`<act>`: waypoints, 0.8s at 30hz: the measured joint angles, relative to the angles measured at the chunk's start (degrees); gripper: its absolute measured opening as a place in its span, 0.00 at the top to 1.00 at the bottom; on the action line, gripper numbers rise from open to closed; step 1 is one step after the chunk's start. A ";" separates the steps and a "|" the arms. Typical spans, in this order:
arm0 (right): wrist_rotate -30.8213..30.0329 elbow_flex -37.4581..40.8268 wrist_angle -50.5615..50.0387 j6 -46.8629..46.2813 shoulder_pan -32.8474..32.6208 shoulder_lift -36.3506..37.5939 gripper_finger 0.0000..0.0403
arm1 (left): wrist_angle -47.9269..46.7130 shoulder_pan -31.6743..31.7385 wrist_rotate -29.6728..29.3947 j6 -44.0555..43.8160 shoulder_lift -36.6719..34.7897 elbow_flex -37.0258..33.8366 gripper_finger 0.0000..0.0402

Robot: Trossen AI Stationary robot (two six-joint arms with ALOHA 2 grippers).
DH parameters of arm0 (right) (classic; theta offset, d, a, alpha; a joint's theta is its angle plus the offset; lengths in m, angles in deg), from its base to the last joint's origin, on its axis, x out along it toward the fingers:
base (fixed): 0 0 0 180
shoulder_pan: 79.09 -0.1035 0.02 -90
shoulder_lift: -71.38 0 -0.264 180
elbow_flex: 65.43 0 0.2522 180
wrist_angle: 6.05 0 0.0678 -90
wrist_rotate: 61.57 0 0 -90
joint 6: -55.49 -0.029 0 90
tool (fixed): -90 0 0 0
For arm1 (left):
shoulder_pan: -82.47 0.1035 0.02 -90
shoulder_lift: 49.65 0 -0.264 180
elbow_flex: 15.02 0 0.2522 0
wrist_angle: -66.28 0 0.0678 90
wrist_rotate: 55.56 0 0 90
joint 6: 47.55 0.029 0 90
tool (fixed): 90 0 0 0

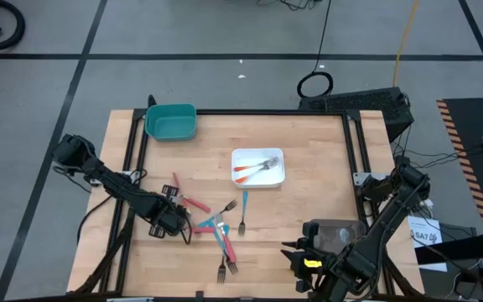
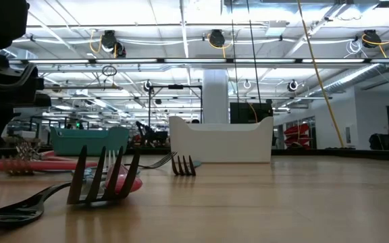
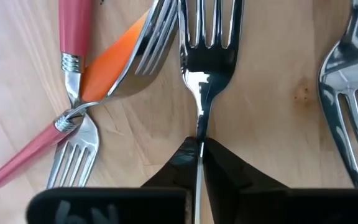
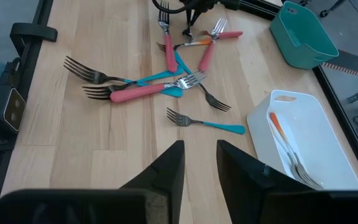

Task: Sort silverware by color (type)
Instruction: Put the orange fork into the white bin

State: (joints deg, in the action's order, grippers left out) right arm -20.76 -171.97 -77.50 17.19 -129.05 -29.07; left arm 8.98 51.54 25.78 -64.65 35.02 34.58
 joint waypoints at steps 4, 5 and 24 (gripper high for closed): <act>0.00 0.00 0.00 0.00 0.00 0.00 0.78 | 0.05 0.01 -0.35 -1.94 0.10 0.22 0.95; 0.00 0.00 -0.01 0.00 0.00 0.00 0.78 | 0.15 0.01 -0.40 -2.51 0.10 0.22 0.95; 0.00 0.00 0.00 0.00 0.00 0.00 0.78 | 5.82 0.12 -4.01 -7.23 0.30 0.22 0.88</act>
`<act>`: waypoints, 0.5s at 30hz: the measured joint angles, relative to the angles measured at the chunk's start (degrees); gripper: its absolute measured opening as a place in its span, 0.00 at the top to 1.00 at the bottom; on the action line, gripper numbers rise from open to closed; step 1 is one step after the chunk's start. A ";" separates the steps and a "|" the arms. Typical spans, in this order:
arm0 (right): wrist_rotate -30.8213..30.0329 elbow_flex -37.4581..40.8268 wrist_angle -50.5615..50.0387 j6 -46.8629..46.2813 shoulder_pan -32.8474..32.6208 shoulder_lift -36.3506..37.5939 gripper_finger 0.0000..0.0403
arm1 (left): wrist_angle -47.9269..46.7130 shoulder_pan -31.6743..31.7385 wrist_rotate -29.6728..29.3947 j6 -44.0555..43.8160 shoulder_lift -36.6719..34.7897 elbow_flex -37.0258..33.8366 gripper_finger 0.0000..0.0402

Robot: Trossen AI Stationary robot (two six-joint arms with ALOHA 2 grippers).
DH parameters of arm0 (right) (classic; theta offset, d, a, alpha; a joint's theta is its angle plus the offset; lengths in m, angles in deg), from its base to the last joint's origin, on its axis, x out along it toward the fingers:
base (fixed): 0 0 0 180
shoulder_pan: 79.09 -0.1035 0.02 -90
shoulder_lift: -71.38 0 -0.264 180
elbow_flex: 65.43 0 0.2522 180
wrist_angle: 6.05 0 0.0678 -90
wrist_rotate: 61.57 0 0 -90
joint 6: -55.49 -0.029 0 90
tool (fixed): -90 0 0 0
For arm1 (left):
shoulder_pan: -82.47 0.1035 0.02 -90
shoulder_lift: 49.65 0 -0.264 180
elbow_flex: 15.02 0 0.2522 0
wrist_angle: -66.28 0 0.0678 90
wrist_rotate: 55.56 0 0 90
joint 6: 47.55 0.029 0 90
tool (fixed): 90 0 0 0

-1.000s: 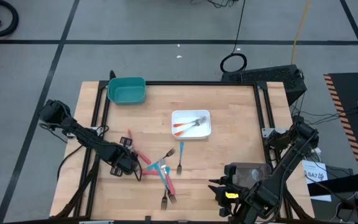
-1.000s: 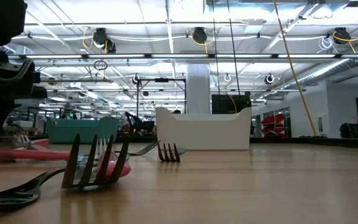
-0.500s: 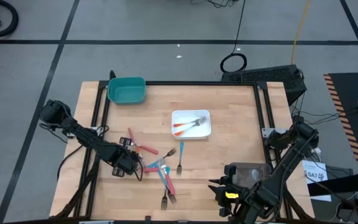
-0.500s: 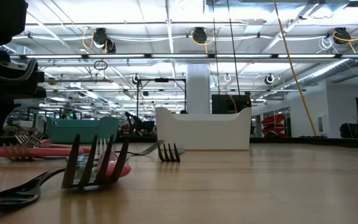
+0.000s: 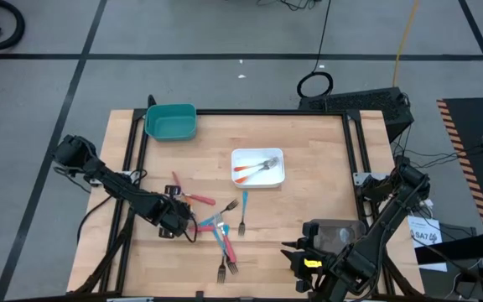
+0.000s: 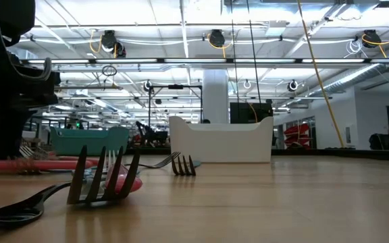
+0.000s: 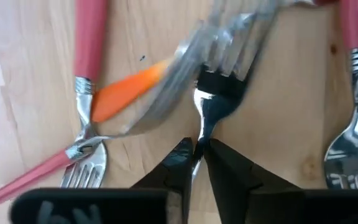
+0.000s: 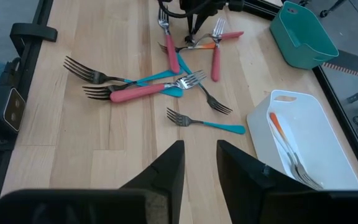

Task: Sort silverware by color (type)
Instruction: Put the orange fork into the white bin

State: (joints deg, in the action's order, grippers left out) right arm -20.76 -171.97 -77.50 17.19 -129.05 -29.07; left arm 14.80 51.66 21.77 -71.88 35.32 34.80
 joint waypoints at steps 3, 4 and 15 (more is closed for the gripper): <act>0.00 0.00 0.00 0.00 0.00 0.00 0.78 | 0.20 0.00 0.20 0.37 -0.02 0.04 0.96; 0.00 0.00 0.00 0.00 0.00 0.00 0.78 | 0.24 0.00 0.21 0.41 -0.02 0.04 0.97; -0.02 0.00 0.00 0.00 0.00 0.00 0.78 | -3.15 -2.16 -1.15 -0.31 0.05 2.83 0.97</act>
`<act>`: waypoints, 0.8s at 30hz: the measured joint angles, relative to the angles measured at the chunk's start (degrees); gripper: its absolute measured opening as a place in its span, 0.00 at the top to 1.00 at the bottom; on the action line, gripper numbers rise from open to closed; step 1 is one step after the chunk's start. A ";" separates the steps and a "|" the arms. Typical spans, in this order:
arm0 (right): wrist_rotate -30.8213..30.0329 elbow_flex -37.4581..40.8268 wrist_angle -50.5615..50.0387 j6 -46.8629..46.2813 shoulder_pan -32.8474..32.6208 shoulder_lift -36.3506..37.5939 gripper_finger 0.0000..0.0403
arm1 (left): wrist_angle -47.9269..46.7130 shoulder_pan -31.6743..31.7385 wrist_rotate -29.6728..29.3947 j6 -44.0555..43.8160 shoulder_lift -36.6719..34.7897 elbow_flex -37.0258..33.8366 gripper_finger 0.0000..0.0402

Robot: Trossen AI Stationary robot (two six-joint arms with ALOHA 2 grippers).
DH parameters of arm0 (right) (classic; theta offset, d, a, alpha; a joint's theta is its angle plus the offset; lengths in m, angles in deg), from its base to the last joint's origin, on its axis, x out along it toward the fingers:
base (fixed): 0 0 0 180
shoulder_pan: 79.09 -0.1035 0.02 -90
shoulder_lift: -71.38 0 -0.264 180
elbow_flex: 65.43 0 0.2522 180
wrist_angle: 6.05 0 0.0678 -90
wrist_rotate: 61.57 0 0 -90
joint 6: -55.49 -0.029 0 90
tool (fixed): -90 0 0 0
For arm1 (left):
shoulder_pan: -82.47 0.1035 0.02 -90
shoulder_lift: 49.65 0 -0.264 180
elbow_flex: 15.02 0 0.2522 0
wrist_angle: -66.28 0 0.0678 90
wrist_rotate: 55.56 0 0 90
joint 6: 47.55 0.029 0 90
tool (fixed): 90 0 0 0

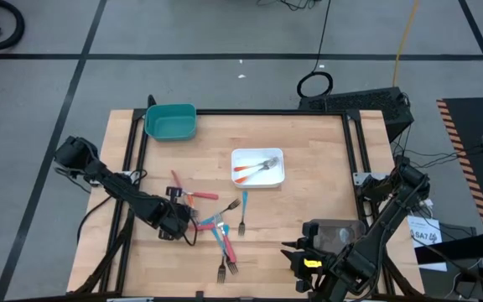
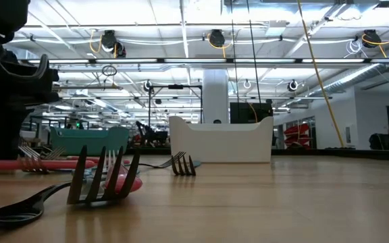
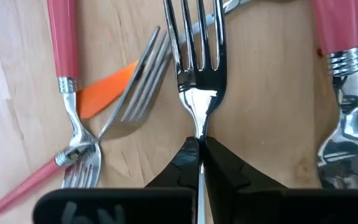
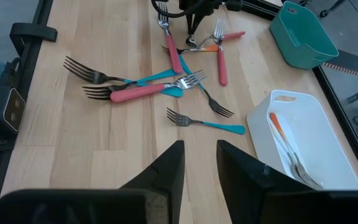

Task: Sort silverware by color (type)
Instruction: Put the orange fork into the white bin

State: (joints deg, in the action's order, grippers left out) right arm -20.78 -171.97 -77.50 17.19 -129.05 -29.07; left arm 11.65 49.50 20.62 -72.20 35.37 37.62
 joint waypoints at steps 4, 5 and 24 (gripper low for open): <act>-0.07 0.00 0.00 0.02 0.02 0.00 0.78 | -3.65 -1.51 0.33 -0.67 -0.12 5.23 0.97; -0.07 0.00 0.00 0.02 0.02 0.00 0.78 | -4.53 -1.97 -0.37 -0.40 -0.12 6.53 0.97; -0.21 -0.02 0.00 1.43 0.02 0.00 0.78 | -8.32 -6.43 -23.82 8.47 -0.29 25.30 0.97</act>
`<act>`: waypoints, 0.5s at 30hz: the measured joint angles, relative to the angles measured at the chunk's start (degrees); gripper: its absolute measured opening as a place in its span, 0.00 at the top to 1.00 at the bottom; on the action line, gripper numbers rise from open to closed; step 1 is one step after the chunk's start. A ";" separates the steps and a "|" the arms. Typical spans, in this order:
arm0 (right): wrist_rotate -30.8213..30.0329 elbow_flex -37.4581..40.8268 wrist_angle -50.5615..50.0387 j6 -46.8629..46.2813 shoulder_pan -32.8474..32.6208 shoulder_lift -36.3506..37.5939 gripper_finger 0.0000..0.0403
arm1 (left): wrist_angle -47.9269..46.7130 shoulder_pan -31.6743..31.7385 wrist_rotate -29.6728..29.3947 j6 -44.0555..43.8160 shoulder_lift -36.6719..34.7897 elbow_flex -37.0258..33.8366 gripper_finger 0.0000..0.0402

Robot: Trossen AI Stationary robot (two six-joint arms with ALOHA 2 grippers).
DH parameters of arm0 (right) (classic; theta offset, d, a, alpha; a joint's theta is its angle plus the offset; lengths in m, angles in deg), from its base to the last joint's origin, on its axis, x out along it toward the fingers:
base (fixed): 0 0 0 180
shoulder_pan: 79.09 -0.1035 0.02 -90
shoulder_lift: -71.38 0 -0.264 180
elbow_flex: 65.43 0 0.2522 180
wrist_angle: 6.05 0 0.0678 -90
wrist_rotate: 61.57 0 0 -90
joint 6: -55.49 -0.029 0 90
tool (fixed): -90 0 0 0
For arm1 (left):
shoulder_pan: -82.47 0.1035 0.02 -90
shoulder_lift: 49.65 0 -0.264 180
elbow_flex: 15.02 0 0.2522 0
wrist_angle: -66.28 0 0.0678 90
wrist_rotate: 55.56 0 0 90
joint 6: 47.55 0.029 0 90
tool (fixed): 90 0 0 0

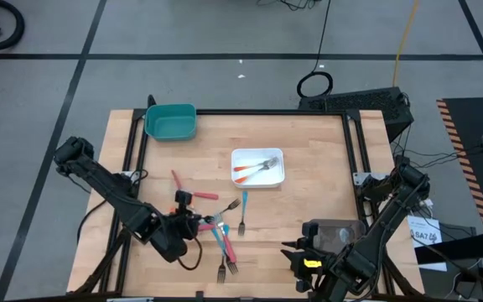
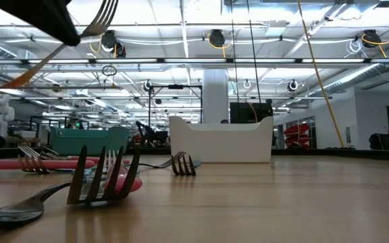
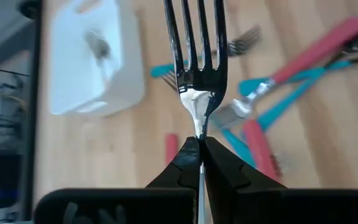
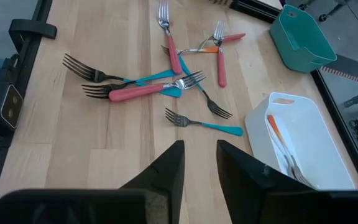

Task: Sort silverware by color (type)
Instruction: Put the orange fork into the white bin

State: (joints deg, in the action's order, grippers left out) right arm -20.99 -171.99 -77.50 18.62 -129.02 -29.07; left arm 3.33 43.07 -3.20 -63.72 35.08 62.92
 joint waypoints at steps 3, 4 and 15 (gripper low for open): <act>0.01 0.02 0.00 -0.31 0.02 0.00 0.78 | -0.02 0.46 -4.28 -0.53 0.00 0.05 0.97; 0.01 0.02 0.00 -0.69 0.02 0.00 0.78 | 0.02 0.61 -5.44 -1.14 0.00 0.05 0.97; 0.09 0.02 0.00 -1.41 0.02 0.00 0.78 | 12.16 4.51 -10.86 6.10 -0.04 0.05 0.97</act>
State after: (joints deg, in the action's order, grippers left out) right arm -20.90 -171.97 -77.50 17.21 -129.00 -29.07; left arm 15.49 47.57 -14.07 -57.62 35.04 62.97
